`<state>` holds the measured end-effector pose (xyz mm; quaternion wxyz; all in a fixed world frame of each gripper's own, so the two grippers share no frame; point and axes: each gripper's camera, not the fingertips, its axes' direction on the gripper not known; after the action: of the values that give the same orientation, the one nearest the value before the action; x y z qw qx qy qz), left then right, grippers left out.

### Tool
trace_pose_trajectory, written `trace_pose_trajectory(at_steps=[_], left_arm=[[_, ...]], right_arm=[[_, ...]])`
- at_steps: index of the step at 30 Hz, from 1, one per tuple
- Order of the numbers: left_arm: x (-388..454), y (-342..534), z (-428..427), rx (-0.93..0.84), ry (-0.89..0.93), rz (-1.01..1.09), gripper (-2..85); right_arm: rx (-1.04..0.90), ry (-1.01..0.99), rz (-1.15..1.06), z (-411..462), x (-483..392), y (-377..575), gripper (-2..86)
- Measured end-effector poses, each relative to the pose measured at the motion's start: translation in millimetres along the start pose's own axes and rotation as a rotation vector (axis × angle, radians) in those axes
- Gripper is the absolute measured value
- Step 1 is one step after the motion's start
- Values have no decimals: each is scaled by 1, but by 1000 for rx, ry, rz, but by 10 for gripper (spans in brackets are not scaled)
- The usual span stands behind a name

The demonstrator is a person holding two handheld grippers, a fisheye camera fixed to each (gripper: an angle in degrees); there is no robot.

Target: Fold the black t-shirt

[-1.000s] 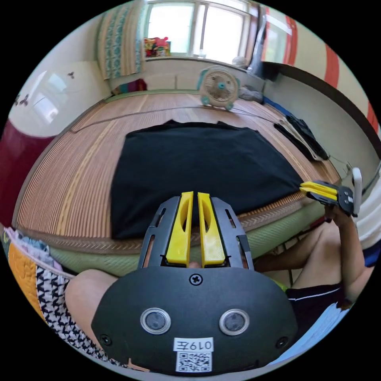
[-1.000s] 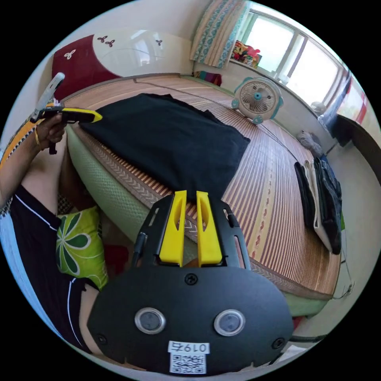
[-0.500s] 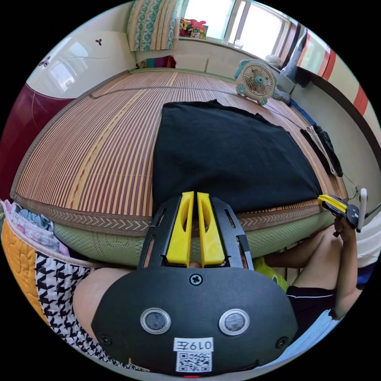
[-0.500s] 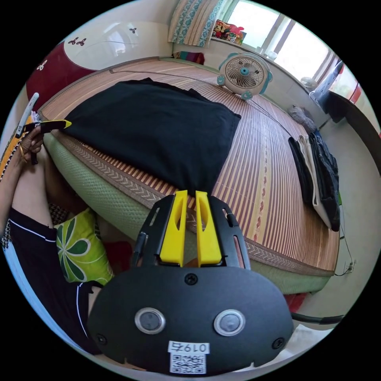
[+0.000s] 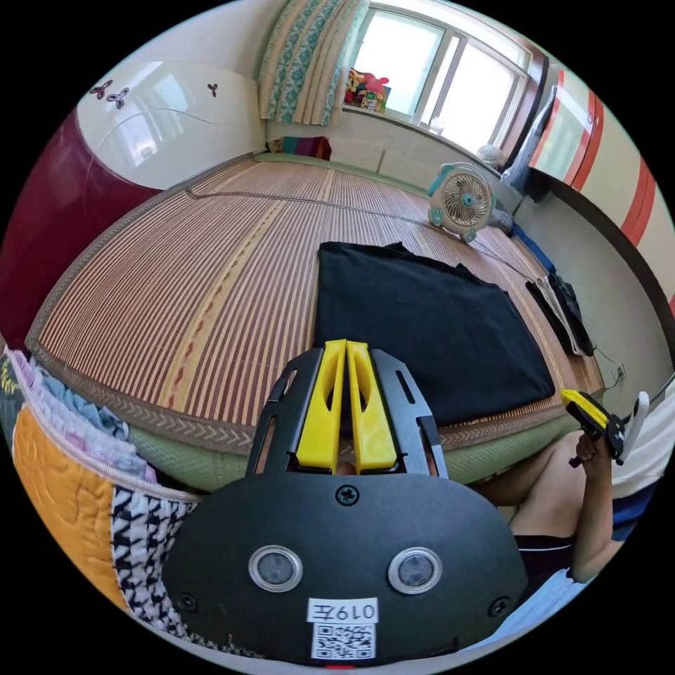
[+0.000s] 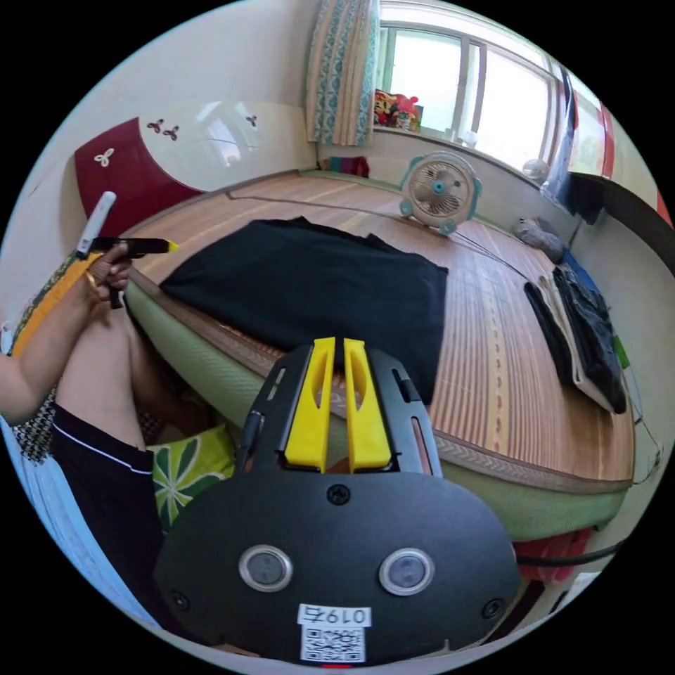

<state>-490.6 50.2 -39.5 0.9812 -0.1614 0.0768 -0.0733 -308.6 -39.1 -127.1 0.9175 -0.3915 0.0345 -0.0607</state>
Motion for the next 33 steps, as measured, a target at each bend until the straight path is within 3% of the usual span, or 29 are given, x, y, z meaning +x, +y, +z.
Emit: trace_pose_trajectory(at_steps=[7,11,16,20,33], left_arm=[[-38,-25,36,-142,21,24,37],[-66,-25,20,-47,66,-26,36],[-95,-16,8,-5,154,-147,28],[-110,-12,2,-26,66,-171,21],[-172,-27,0,-6,109,-248,23]], right_arm=[[115,-119,-187,9,-139,-61,44],[146,-149,-284,29,-225,-94,48],[83,-82,-465,74,-343,-121,62],[69,19,-630,107,-433,-131,65],[46,143,-801,149,-563,-172,65]])
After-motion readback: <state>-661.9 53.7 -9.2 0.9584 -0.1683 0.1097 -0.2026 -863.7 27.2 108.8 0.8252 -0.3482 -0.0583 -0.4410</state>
